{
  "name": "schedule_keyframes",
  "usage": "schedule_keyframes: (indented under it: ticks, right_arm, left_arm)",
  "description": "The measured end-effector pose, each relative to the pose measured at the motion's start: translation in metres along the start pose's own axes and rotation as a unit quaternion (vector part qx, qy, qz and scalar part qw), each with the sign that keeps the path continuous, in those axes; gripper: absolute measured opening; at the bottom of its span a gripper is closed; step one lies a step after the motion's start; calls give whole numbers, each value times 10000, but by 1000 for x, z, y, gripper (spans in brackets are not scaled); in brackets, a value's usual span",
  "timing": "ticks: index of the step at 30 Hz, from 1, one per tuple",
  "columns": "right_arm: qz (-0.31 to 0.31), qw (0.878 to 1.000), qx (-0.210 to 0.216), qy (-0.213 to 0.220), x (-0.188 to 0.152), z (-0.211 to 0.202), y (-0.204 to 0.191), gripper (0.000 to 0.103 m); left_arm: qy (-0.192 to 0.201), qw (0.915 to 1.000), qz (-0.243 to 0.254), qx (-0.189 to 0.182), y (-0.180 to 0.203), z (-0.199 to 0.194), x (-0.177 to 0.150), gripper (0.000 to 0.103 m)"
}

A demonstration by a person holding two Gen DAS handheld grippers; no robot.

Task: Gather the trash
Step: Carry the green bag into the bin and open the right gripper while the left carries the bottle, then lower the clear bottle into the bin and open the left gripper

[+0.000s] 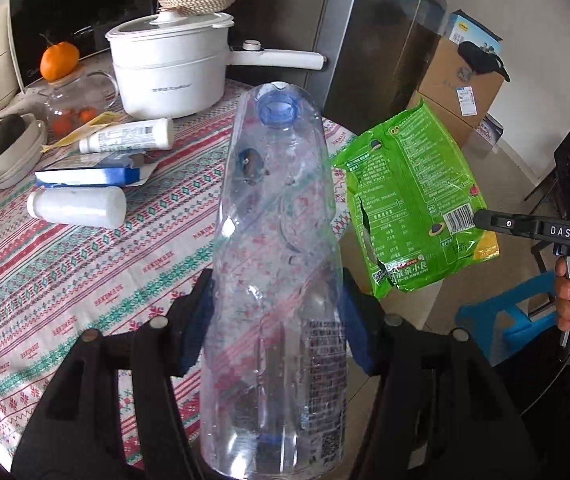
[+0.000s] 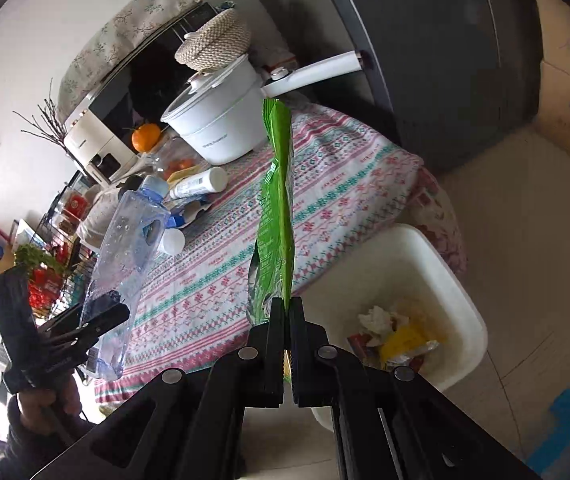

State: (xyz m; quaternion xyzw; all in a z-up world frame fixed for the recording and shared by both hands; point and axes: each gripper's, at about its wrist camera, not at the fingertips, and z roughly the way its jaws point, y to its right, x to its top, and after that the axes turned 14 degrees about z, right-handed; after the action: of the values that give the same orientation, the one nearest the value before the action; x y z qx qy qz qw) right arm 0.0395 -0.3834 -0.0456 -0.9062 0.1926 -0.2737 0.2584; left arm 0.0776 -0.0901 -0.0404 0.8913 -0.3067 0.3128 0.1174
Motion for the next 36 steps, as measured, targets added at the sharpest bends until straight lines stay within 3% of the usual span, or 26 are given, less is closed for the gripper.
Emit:
schedule_keyframes:
  ticks: [8, 14, 19, 22, 24, 27, 30, 36]
  right_arm:
    - [381, 9977, -531, -154, -7, -4, 58, 3]
    - [826, 9904, -762, -800, -12, 33, 87, 3]
    - [1014, 9855, -666, -1184, -16, 64, 91, 3]
    - [1182, 9806, -890, -1285, -15, 79, 95, 10]
    - [1192, 9801, -1044, -1192, -13, 76, 96, 33]
    - [1204, 9832, -969, -970, -8, 61, 95, 47]
    - [1172, 9857, -935, -771, -5, 47, 93, 53]
    - [1111, 9894, -799, -495, 0, 29, 87, 54]
  left_arm:
    - [-212, 9987, 421, -210, 40, 23, 8, 60]
    - [-337, 9975, 568, -235, 52, 32, 8, 60]
    - [-379, 9973, 577, -248, 53, 33, 7, 60]
    - [-405, 9970, 592, -287, 55, 34, 7, 60]
    - [-424, 9965, 632, -344, 58, 35, 7, 60]
    - [-476, 9949, 761, -469, 65, 38, 7, 60]
    - [-654, 9910, 920, -724, 78, 49, 9, 60]
    - [-1231, 9807, 950, -1187, 102, 89, 15, 61]
